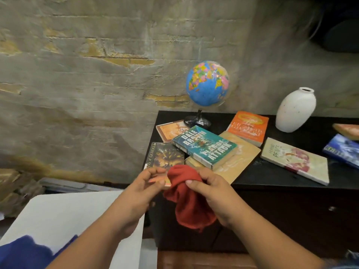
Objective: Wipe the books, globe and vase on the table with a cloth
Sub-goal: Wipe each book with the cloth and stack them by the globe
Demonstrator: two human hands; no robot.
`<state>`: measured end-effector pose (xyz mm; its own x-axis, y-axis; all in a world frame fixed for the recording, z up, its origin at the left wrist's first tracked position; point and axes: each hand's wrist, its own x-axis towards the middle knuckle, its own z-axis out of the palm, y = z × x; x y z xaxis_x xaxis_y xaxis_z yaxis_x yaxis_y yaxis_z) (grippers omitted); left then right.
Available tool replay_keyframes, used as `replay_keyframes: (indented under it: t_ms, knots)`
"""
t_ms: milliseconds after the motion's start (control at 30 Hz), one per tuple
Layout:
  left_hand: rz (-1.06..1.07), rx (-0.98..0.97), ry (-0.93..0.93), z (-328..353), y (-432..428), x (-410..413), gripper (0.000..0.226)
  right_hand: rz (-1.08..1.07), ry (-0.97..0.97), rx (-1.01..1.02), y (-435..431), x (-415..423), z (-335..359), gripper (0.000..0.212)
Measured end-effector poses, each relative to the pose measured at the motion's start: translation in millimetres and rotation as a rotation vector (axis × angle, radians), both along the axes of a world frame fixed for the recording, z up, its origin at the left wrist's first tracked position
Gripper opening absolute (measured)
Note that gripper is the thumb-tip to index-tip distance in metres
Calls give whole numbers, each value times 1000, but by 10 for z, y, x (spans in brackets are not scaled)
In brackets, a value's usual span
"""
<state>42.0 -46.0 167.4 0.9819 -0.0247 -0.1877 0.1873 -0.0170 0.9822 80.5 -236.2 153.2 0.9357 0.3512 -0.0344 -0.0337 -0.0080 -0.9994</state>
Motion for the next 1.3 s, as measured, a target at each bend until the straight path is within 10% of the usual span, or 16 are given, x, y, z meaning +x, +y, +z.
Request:
replay_keyframes:
  t_ms: [267, 1300]
  knots:
    - [-280, -188, 55, 10, -1073, 218, 32, -96, -54, 15, -677, 112, 110, 50]
    - [-429, 298, 56, -90, -4115, 2205, 15, -897, 424, -465, -5304, 1371, 330, 20]
